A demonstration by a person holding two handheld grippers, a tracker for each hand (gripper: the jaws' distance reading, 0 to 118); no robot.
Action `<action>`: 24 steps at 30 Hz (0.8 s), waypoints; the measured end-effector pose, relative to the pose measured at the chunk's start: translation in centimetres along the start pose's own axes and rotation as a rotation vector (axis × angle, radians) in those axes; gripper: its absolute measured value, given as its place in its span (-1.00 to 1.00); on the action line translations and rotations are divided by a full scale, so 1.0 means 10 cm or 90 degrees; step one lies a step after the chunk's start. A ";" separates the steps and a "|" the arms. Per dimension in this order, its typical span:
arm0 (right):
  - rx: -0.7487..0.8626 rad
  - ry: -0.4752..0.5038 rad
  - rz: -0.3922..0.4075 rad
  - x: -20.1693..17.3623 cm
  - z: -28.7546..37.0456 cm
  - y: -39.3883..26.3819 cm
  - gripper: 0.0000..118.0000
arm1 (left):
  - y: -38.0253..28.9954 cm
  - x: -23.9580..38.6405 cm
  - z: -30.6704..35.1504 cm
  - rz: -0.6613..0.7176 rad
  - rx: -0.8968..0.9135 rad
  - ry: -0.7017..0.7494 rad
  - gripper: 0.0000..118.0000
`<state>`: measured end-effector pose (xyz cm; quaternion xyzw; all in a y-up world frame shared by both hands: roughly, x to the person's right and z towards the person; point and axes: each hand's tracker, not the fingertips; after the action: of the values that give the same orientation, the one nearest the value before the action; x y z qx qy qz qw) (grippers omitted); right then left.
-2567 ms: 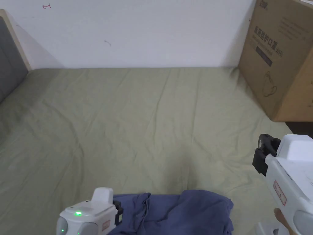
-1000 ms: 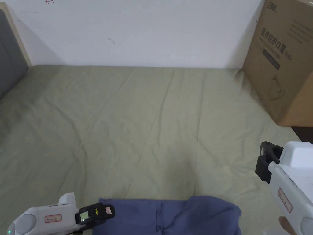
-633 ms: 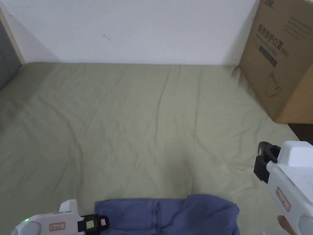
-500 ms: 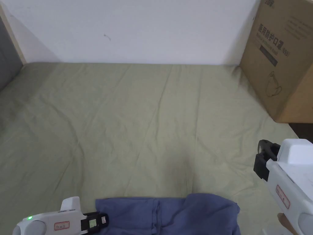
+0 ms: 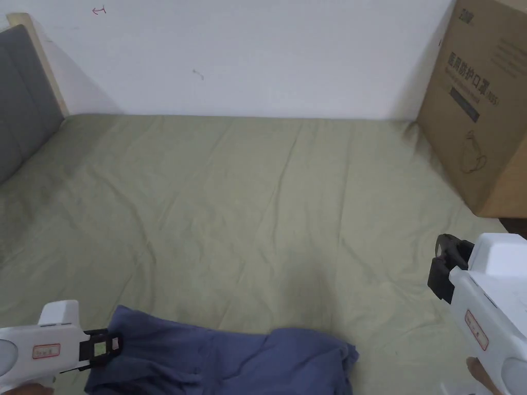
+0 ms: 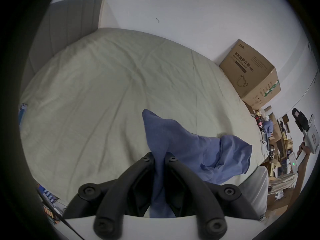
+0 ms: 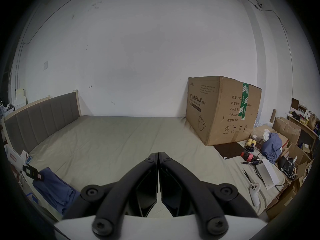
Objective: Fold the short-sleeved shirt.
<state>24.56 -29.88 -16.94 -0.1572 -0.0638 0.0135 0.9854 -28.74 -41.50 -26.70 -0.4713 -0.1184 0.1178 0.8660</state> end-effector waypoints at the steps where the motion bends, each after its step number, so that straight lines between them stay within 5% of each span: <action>1: 0.000 0.001 -0.001 0.02 0.00 -0.01 -1.00 | 0.02 0.06 0.05 -0.006 0.002 0.009 -0.85; 9: 0.005 0.001 -0.017 0.11 0.04 -0.02 -1.00 | 0.12 1.28 0.08 -0.107 0.000 -0.043 -0.85; 24: 0.007 -0.040 -0.023 0.43 0.19 -0.09 -1.00 | -0.47 3.03 -1.36 -0.279 -0.148 -0.066 -0.85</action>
<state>28.55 -29.98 -14.35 -0.1497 -0.0975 0.0008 0.9839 4.56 -45.18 -27.06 -0.5242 -0.2748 -0.0633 0.8036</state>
